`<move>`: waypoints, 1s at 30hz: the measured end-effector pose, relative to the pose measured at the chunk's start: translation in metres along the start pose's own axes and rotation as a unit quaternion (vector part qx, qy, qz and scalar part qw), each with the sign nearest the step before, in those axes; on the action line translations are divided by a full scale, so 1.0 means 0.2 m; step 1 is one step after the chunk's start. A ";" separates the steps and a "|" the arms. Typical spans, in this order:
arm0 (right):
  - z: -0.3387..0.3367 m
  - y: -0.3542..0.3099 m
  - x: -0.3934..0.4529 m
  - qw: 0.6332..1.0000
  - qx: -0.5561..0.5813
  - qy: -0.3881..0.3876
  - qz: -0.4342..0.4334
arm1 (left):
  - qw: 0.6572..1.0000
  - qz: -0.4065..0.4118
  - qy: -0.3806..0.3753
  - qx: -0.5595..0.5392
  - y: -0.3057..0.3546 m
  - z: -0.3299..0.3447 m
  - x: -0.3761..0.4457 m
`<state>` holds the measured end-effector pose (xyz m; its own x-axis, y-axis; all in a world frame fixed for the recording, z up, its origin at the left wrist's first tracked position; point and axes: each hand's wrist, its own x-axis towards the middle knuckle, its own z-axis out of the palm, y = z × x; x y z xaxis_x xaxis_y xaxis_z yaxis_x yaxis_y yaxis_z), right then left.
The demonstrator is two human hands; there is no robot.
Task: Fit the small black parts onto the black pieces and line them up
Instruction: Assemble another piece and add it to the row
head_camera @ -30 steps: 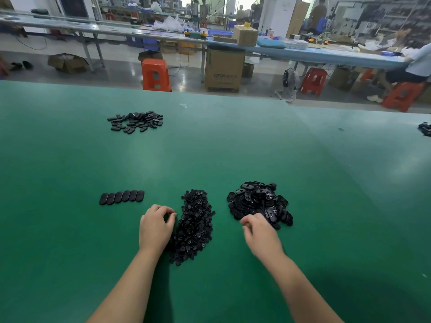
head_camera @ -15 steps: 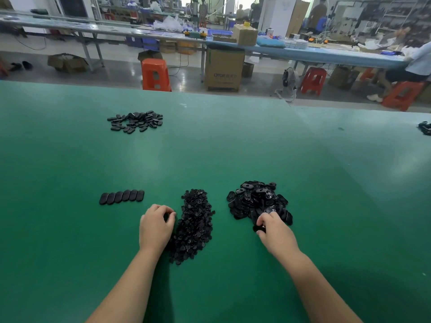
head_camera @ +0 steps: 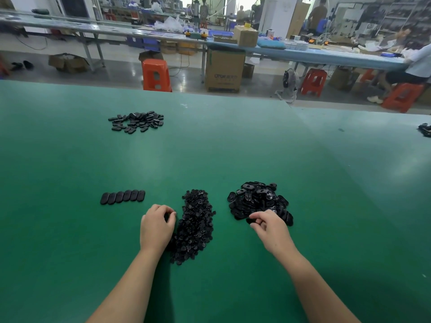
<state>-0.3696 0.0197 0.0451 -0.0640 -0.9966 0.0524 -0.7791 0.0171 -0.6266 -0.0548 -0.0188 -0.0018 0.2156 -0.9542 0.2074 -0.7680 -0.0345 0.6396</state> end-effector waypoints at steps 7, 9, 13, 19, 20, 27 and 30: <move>0.06 -0.15 -0.01 0.963 0.257 0.006 0.079 | 0.999 -0.018 0.013 -0.038 0.03 -0.02 -0.02; 0.09 -0.18 -0.02 0.948 0.306 -0.006 0.083 | 0.999 -0.023 0.009 -0.039 0.03 -0.02 -0.02; 0.18 -0.20 -0.02 0.950 0.300 -0.008 0.084 | 0.999 -0.022 0.008 -0.033 0.03 -0.03 -0.02; 0.24 -0.19 -0.03 0.935 0.338 -0.022 0.109 | 0.999 -0.025 0.004 -0.025 0.03 -0.03 -0.02; 0.24 -0.19 -0.03 0.933 0.340 -0.022 0.111 | 0.999 -0.024 0.005 -0.025 0.03 -0.03 -0.02; 0.28 -0.20 -0.04 0.942 0.324 0.004 0.084 | 0.999 -0.018 0.018 -0.028 0.03 -0.02 -0.02; 0.31 -0.21 -0.06 0.940 0.331 0.015 0.083 | 0.999 -0.019 0.020 -0.019 0.03 -0.02 -0.02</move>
<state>-0.2979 0.0250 0.0235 -0.1757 -0.9817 -0.0741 -0.1979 0.1089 -0.9741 -0.0576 -0.0136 0.0049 0.2678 -0.9400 0.2114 -0.7357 -0.0578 0.6749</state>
